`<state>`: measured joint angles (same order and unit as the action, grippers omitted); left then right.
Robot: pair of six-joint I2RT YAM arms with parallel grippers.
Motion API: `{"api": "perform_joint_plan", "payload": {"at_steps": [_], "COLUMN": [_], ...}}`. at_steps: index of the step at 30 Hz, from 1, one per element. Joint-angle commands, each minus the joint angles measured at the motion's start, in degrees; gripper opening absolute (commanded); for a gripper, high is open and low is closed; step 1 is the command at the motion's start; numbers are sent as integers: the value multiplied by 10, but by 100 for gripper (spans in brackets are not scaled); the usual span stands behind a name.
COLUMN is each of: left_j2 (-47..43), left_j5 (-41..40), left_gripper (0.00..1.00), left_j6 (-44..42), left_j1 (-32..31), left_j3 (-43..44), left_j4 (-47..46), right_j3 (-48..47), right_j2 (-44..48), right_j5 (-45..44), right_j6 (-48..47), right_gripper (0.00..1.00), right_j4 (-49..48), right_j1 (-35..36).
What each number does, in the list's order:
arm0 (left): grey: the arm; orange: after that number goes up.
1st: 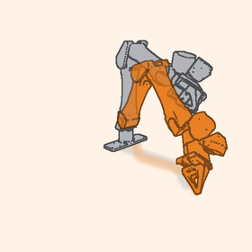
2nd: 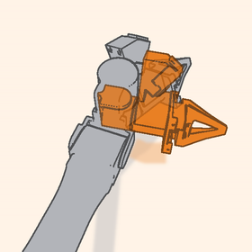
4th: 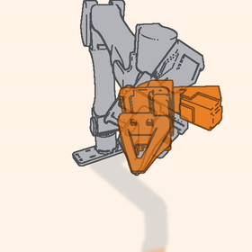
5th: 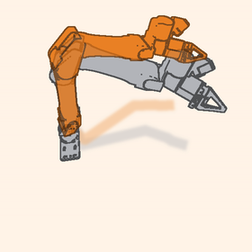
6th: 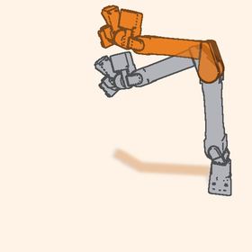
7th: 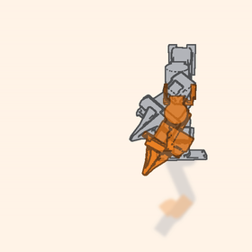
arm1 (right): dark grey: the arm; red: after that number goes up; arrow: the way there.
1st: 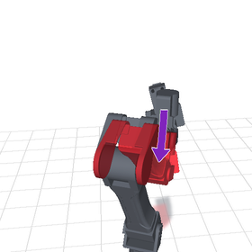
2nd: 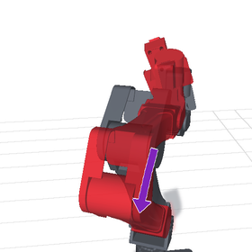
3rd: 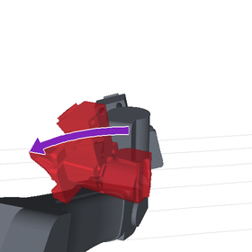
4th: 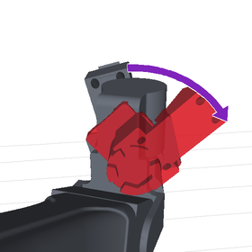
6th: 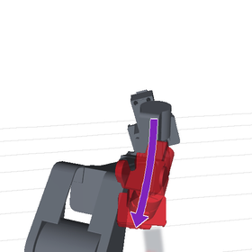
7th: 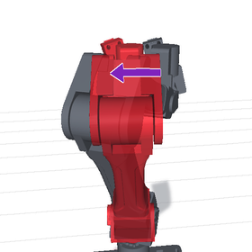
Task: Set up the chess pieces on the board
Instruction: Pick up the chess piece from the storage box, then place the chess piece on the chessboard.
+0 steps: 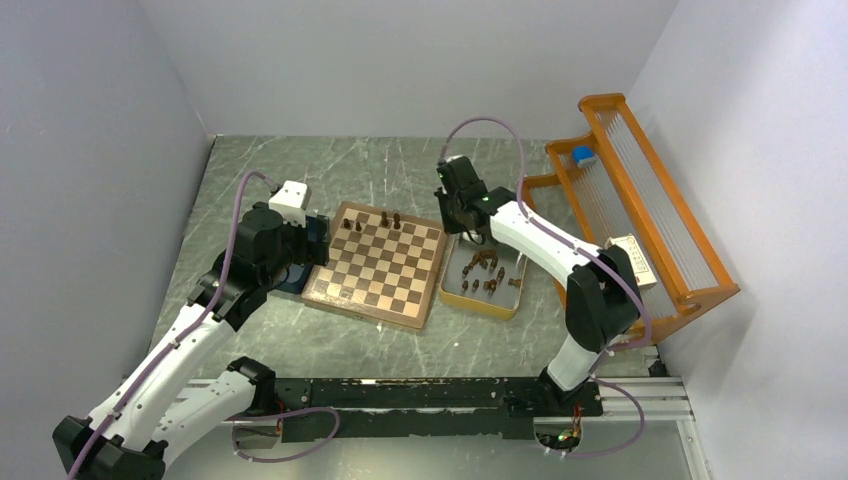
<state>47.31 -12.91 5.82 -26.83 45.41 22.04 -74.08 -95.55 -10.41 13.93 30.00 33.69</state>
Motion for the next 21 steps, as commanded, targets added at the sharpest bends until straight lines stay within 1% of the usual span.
{"api": "perform_joint_plan", "payload": {"at_steps": [1,11,21], "left_j2": [-10,-11,-9], "left_j5": [-12,-16,-17], "left_gripper": [93,93,93], "left_j6": [-3,-5,-6], "left_j1": [-2,-2,-2], "left_j3": [-1,-1,-1], "left_j4": [-21,-21,-21], "right_j3": [-44,-93,-100], "right_j2": [-46,-121,-153], "right_j5": [6,10,9], "right_j6": [8,16,18], "right_gripper": [10,10,11], "right_j4": [1,1,-2], "right_j1": [17,33,36]}}
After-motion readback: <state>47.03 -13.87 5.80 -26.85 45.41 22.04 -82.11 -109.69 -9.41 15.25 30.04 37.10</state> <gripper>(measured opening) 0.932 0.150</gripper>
